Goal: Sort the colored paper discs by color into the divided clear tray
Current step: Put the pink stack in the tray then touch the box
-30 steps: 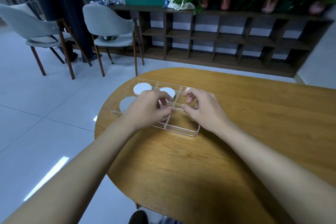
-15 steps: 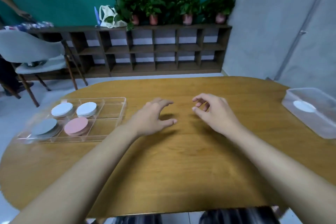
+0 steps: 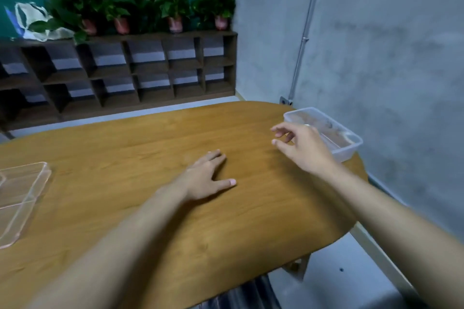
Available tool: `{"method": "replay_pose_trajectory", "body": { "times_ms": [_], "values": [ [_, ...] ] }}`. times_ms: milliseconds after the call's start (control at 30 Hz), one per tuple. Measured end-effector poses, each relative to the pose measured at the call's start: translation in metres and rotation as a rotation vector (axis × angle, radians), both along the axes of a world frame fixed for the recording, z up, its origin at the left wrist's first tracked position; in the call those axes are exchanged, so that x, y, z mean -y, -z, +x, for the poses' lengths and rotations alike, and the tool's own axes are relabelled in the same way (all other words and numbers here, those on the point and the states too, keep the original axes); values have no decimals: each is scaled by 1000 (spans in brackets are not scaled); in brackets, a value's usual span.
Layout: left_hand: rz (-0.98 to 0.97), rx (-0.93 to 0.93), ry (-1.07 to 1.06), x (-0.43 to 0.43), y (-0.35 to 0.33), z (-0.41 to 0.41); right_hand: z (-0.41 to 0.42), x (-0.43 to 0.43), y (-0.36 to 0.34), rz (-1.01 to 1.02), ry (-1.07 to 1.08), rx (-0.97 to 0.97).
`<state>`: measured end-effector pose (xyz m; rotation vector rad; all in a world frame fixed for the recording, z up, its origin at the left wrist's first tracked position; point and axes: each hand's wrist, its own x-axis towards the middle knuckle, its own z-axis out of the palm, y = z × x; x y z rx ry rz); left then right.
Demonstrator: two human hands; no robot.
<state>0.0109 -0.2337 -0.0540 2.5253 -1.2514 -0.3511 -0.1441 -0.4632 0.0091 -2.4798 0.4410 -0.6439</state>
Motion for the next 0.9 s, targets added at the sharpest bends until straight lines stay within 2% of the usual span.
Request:
{"method": "replay_pose_trajectory", "body": {
  "times_ms": [233,467,633,900],
  "values": [
    [20,-7,49,76,3,-1,-16,74,-5,-26,108,-68],
    [27,3,67,139,6,3,-11,130,0,40,145,-98],
    [17,8,67,172,9,3,3,162,15,21,130,-229],
    [-97,78,7,176,27,-1,47,183,30,-107,99,-520]
  ]
}}
